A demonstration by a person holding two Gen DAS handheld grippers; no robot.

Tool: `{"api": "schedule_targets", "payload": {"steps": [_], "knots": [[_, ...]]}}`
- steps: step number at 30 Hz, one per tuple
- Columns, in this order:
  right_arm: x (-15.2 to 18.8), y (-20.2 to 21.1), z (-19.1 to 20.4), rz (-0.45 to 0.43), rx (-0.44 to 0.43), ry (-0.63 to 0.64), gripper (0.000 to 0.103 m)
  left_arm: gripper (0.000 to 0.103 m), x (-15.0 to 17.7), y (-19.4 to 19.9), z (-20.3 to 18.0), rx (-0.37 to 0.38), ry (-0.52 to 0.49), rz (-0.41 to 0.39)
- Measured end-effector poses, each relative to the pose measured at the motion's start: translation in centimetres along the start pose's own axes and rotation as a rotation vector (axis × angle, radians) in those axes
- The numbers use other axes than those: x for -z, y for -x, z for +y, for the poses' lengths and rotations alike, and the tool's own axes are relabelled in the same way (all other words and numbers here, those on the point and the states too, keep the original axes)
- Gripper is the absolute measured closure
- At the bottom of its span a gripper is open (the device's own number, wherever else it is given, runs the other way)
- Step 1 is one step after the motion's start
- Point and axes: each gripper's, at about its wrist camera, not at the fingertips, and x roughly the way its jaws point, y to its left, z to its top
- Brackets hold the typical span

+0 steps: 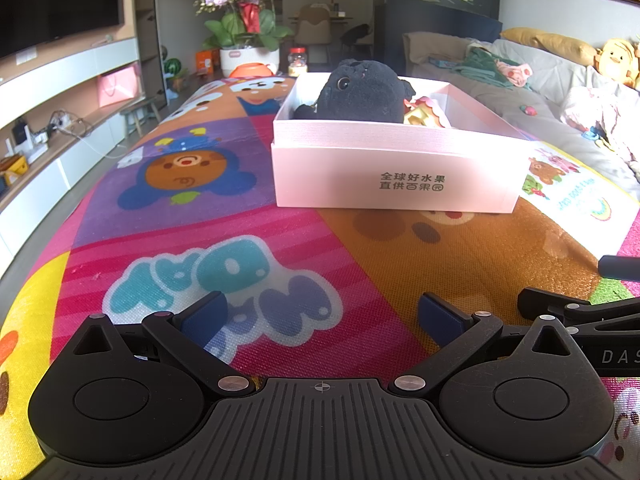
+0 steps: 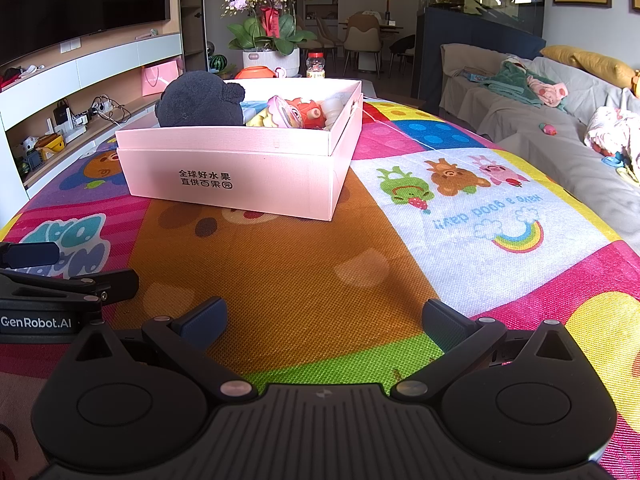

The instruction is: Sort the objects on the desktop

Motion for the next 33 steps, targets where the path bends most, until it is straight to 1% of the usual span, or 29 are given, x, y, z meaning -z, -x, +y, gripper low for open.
{"api": "schedule_targets", "payload": {"steps": [25, 29, 32, 33], "knots": [[0.0, 0.01, -0.01, 0.0, -0.001, -0.001, 0.0, 0.0, 0.03, -0.04, 0.15, 0.003, -0.001, 0.001], [0.02, 0.01, 0.02, 0.0, -0.001, -0.001, 0.0, 0.0, -0.12, 0.02, -0.3, -0.009, -0.031, -0.001], [-0.02, -0.03, 0.06, 0.0, -0.001, -0.001, 0.0, 0.0, -0.51, 0.04, 0.53, 0.041, -0.018, 0.052], [0.0, -0.03, 0.02, 0.0, -0.001, -0.002, 0.0, 0.0, -0.47, 0.25, 0.64, 0.047, -0.029, 0.066]]}}
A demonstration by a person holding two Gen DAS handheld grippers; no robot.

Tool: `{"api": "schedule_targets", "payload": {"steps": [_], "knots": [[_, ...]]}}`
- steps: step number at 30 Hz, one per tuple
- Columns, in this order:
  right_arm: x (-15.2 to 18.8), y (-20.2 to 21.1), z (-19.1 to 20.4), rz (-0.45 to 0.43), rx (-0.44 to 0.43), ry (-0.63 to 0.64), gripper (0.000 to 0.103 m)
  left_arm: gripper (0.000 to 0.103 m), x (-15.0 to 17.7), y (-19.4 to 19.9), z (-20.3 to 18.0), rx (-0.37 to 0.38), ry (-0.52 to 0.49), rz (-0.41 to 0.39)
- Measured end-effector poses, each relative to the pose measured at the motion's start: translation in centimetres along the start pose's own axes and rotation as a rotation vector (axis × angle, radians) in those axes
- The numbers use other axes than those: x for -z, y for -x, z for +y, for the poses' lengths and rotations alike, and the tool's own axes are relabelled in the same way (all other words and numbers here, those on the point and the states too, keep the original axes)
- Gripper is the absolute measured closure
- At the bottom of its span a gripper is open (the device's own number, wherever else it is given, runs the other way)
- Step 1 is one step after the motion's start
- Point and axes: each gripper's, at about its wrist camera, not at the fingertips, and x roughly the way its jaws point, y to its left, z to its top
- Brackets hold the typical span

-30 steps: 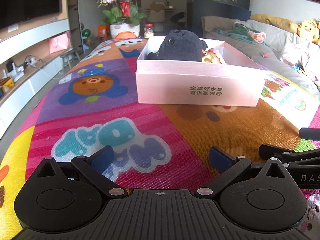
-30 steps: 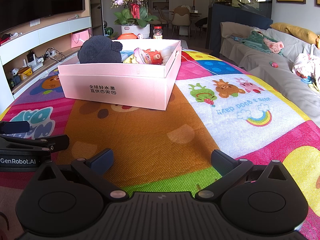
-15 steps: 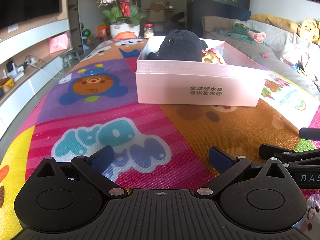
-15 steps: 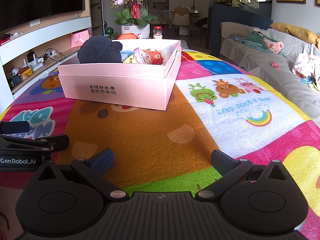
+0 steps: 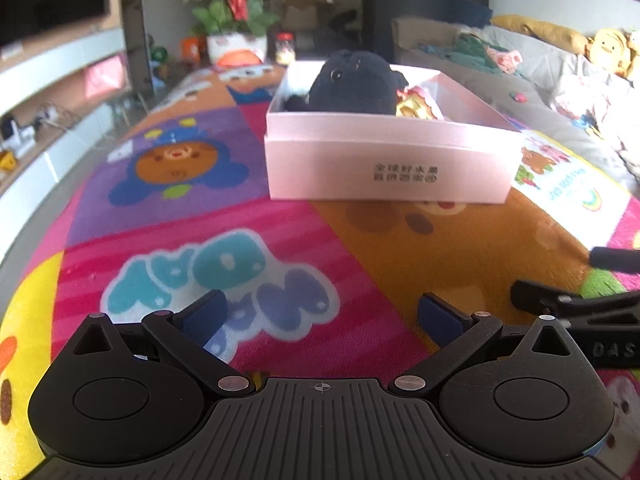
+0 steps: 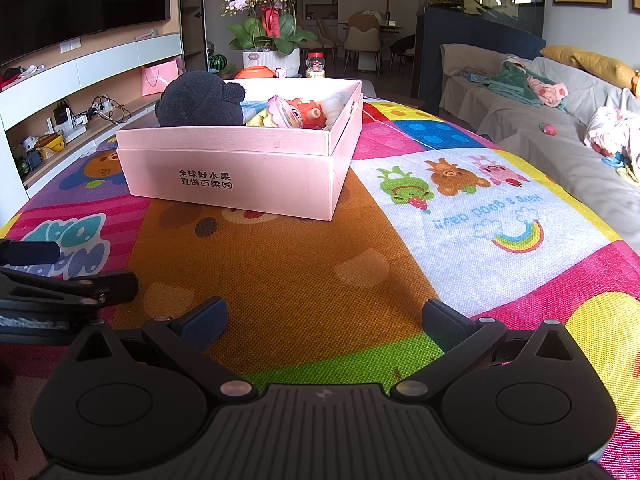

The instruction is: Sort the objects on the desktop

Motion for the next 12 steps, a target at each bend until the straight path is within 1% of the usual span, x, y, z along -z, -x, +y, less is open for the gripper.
{"api": "schedule_targets", "payload": {"steps": [3, 6, 12], "knots": [[0.0, -0.01, -0.1, 0.0, 0.001, 0.002, 0.0, 0.0, 0.59, 0.68, -0.2, 0.004, -0.024, 0.012], [-0.01, -0.03, -0.03, 0.0, 0.003, 0.003, 0.0, 0.0, 0.87, 0.78, -0.08, 0.012, -0.009, -0.002], [-0.01, -0.02, -0.17, 0.0, 0.002, 0.002, 0.0, 0.0, 0.74, 0.81, -0.07, 0.01, -0.007, 0.0]]}}
